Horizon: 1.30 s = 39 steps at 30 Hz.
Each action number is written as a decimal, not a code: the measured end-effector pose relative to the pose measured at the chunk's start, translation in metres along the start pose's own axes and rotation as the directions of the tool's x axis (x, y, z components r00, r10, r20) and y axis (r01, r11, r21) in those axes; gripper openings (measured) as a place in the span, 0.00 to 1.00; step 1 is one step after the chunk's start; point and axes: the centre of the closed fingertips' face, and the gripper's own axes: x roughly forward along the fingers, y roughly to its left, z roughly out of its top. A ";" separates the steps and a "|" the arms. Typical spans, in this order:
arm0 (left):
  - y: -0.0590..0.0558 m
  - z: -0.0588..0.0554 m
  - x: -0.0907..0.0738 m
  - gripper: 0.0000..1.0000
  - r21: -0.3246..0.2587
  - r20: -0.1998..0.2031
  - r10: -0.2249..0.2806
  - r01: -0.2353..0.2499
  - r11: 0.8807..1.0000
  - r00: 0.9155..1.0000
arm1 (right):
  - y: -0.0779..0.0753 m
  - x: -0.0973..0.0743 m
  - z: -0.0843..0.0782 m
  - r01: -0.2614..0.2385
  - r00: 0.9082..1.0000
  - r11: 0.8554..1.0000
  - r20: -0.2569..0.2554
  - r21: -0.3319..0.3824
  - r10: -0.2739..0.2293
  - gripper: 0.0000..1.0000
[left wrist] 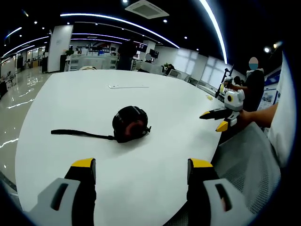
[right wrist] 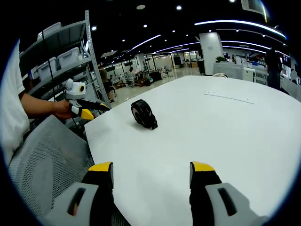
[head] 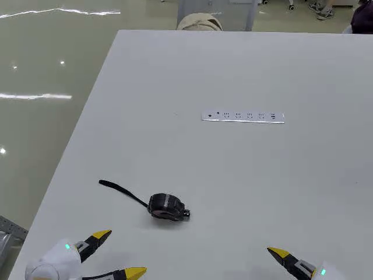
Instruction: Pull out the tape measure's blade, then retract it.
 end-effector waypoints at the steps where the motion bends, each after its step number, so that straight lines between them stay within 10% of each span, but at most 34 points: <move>1: 0.001 0.000 0.001 0.78 0.004 -0.003 -0.002 0.002 1.000 1.000 | -0.001 0.002 0.001 -0.001 1.000 1.000 0.001 -0.003 0.002 0.66; 39: 0.024 0.014 0.045 0.77 0.087 -0.076 -0.072 0.078 0.993 0.994 | -0.014 0.048 0.009 -0.105 0.994 0.993 -0.023 -0.056 0.104 0.61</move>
